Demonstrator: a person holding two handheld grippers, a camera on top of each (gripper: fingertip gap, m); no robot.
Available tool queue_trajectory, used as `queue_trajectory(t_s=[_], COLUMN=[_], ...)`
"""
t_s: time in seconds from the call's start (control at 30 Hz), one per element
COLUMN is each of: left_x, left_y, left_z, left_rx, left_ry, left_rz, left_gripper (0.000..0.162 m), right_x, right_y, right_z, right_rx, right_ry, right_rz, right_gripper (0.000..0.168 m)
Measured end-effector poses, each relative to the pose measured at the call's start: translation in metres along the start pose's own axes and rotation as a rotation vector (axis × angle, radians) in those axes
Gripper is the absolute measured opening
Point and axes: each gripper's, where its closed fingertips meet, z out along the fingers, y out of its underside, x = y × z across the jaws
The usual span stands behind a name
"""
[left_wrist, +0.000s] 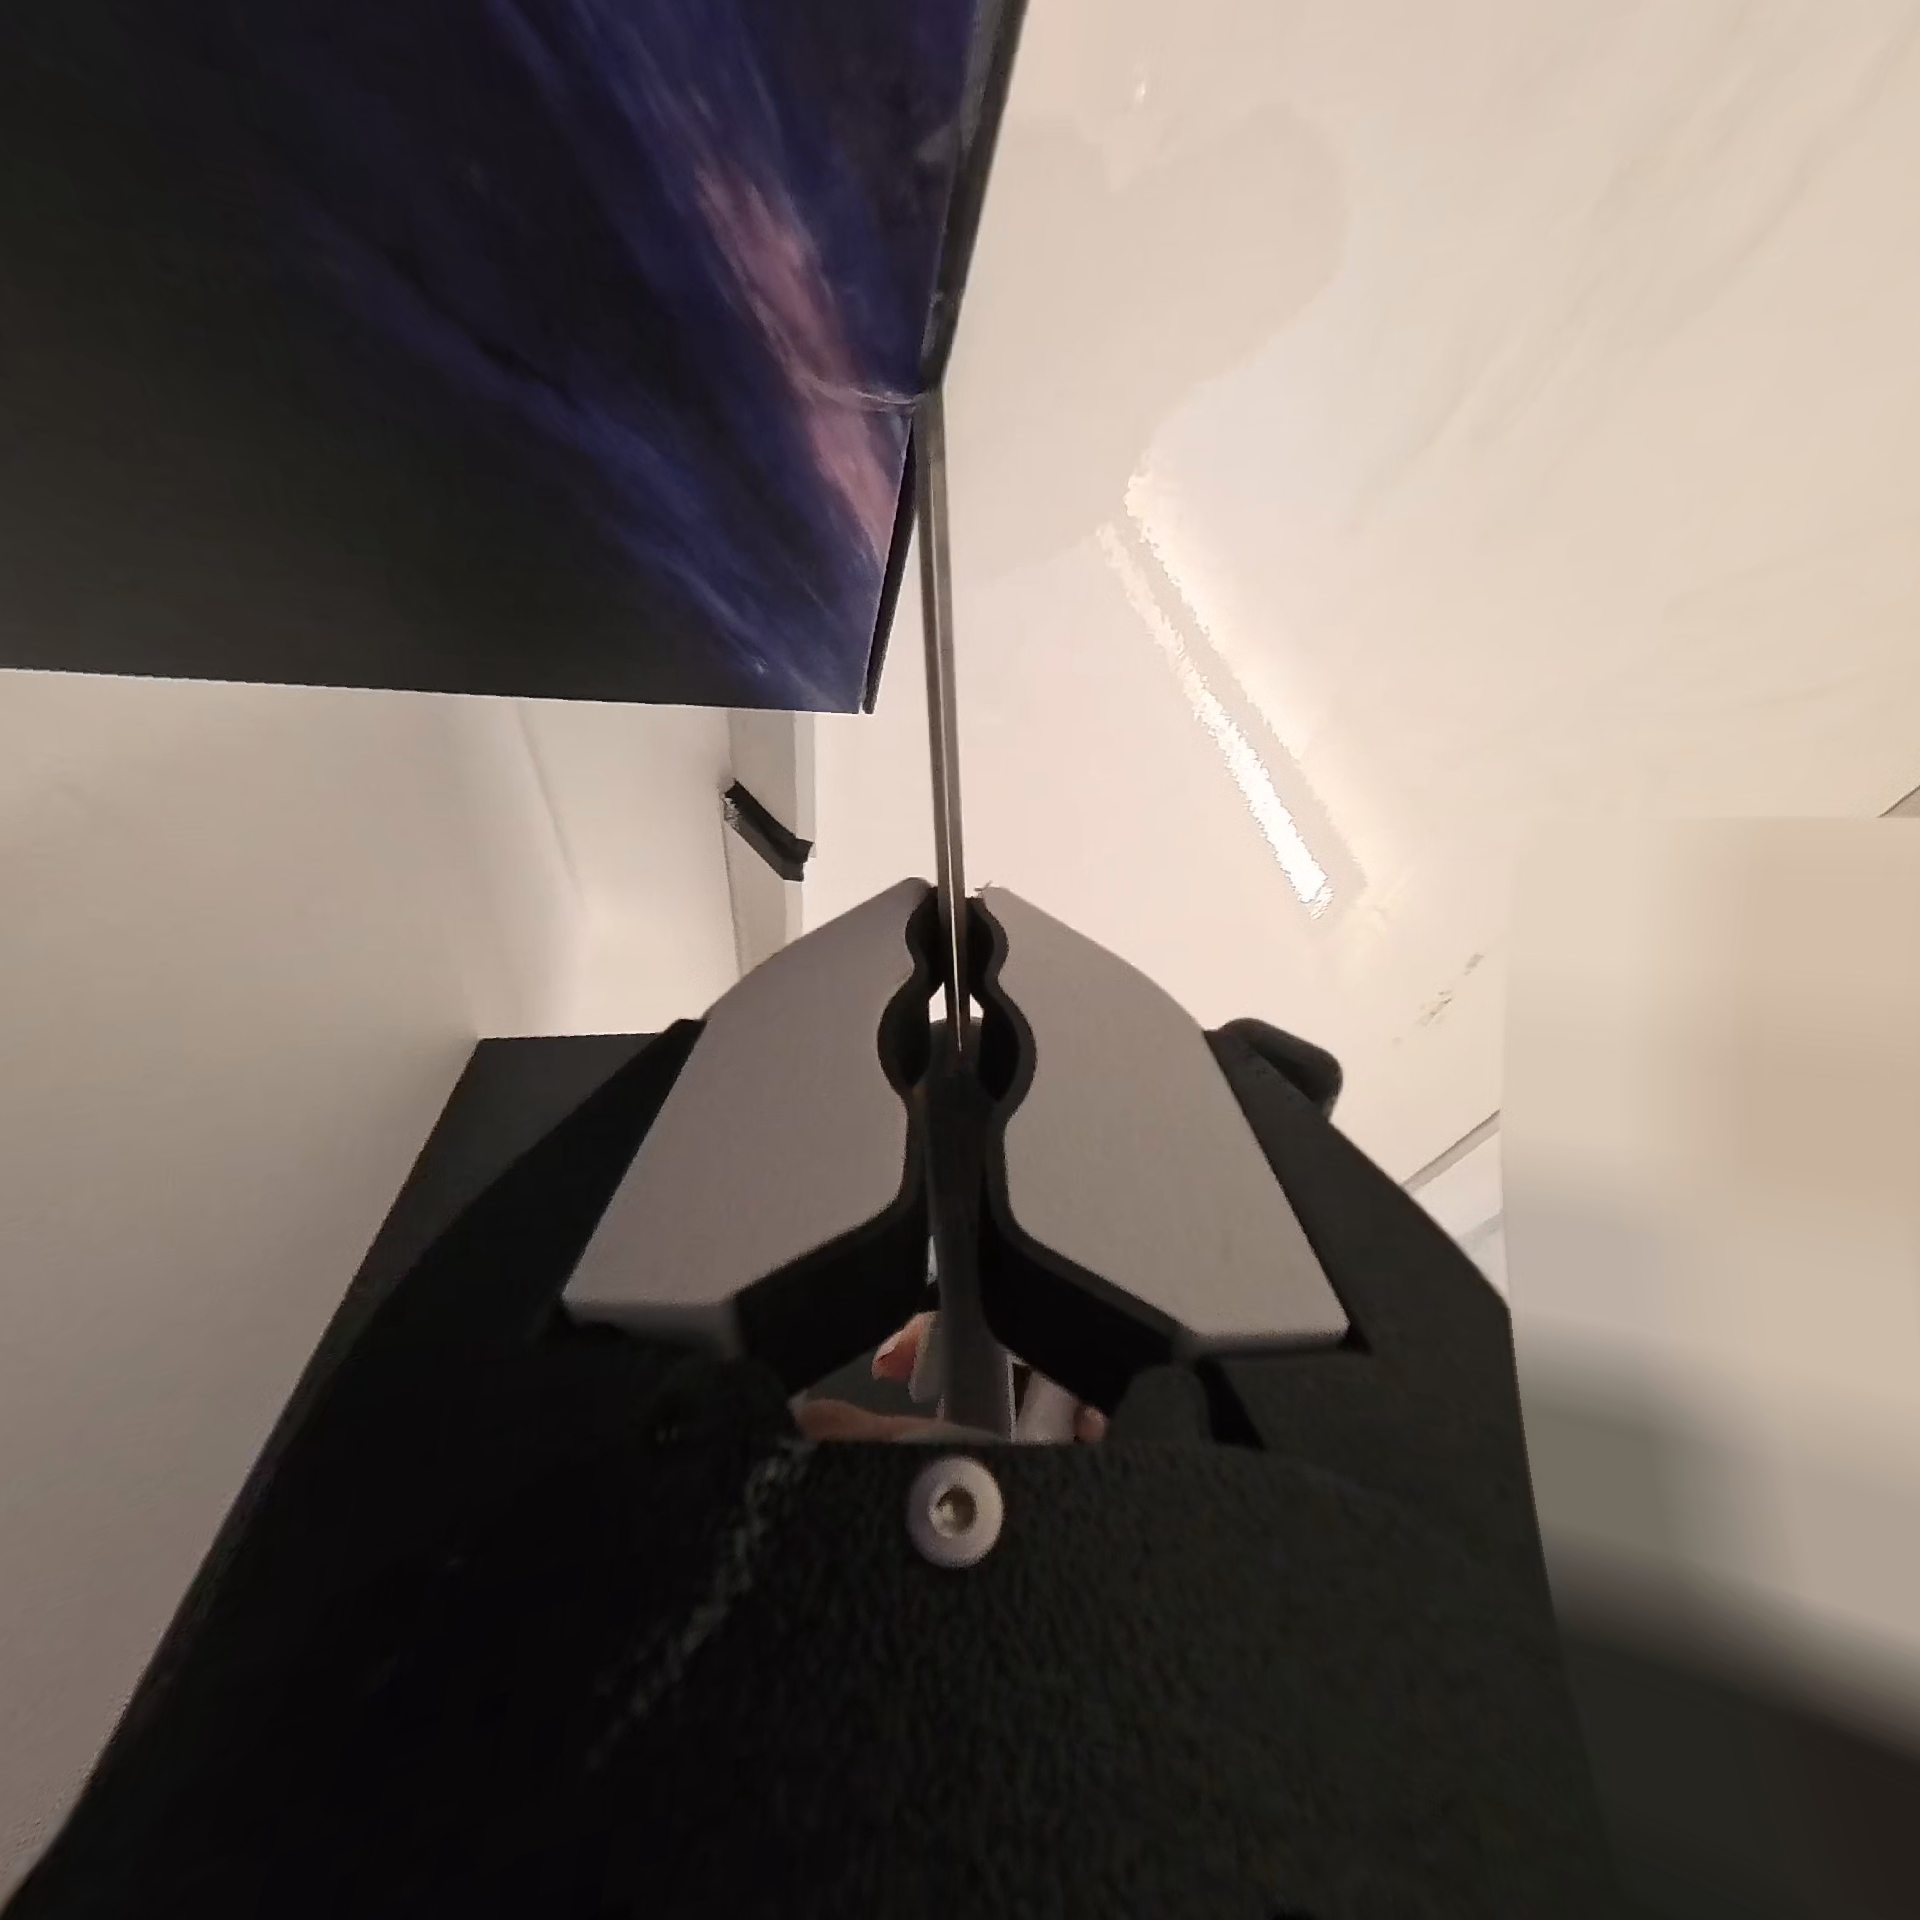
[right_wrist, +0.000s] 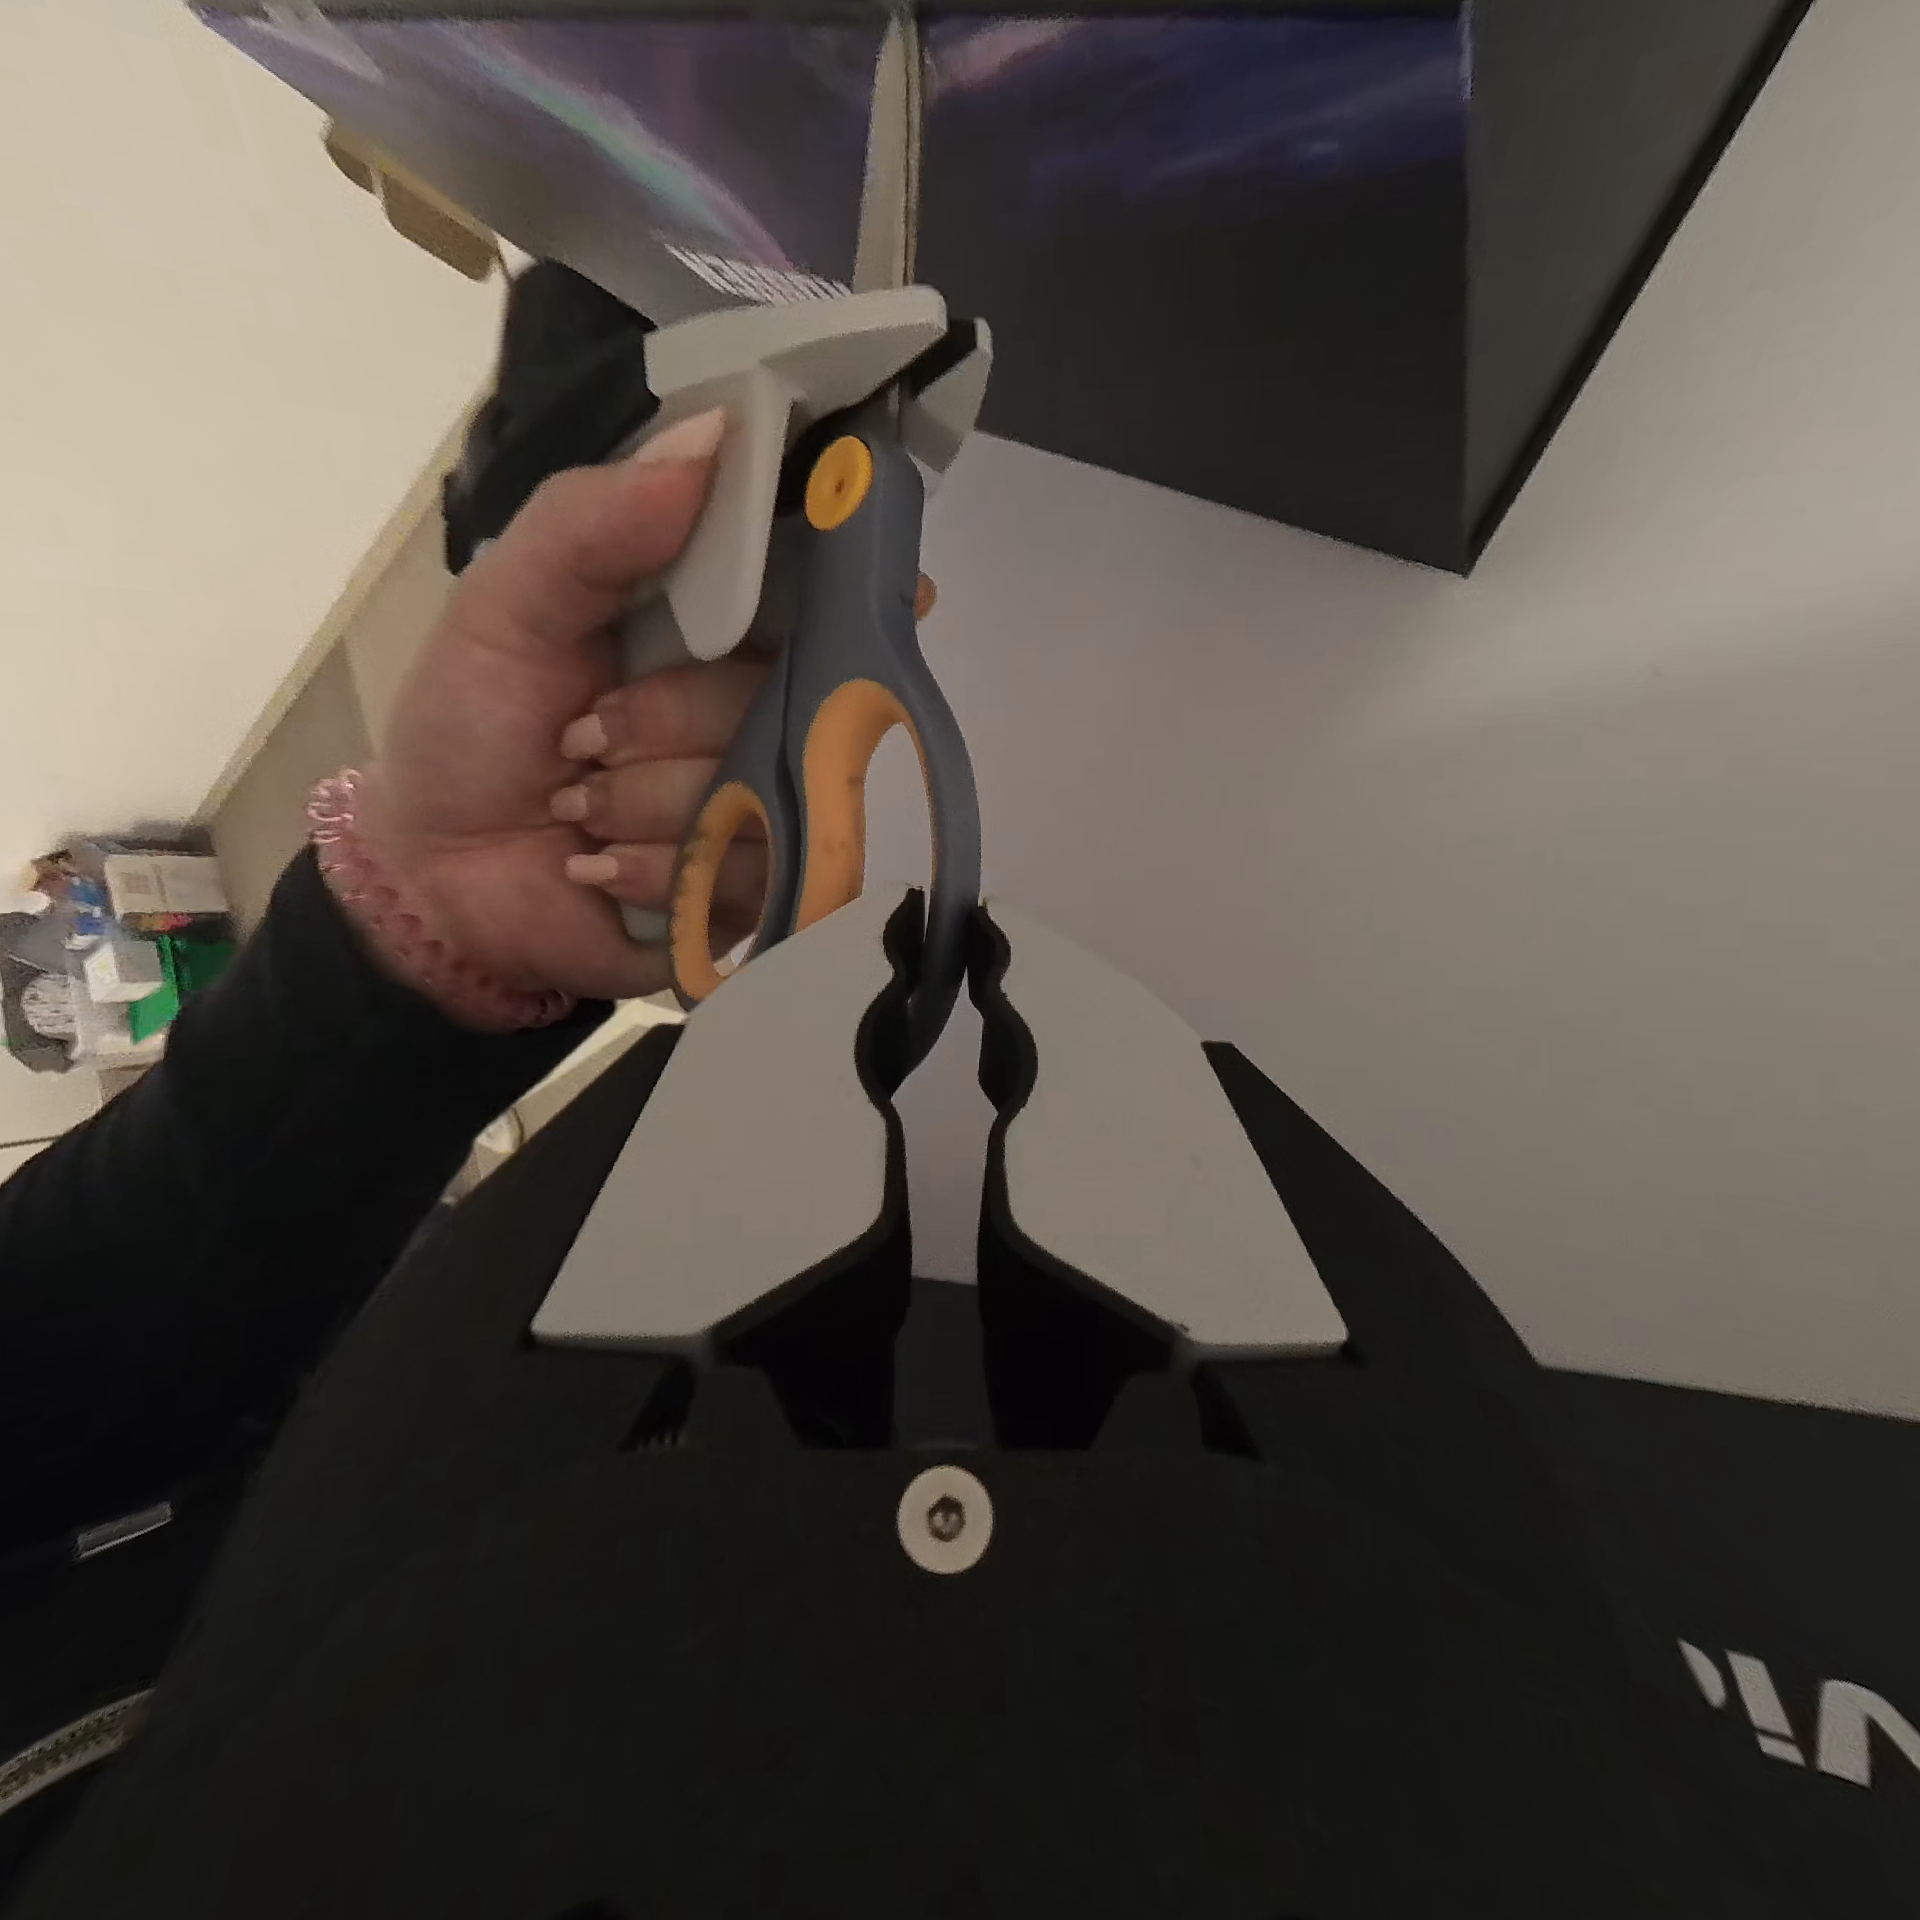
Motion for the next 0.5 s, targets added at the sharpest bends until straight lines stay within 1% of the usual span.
queue_trajectory(t_s=[0.13, 0.23, 0.33, 0.5], left_x=[0.001, 0.006, 0.007, 0.009], left_y=[0.0, 0.0, 0.001, 0.001], left_z=[-0.001, -0.002, -0.004, -0.005], left_rx=[-0.006, -0.014, -0.038, -0.052], left_ry=[0.007, 0.04, 0.04, 0.064], left_rz=[-0.015, -0.062, -0.069, -0.089], left_gripper=[0.002, 0.002, 0.002, 0.002], right_x=[0.0, -0.011, -0.013, -0.019], right_y=[0.001, -0.005, -0.002, -0.004], right_z=[0.001, -0.005, -0.003, -0.006], right_rx=[-0.025, 0.022, 0.001, 0.029], right_ry=[0.024, -0.024, 0.02, 0.002], right_rz=[-0.034, -0.001, -0.033, -0.035], right_gripper=[0.008, 0.008, 0.008, 0.009])
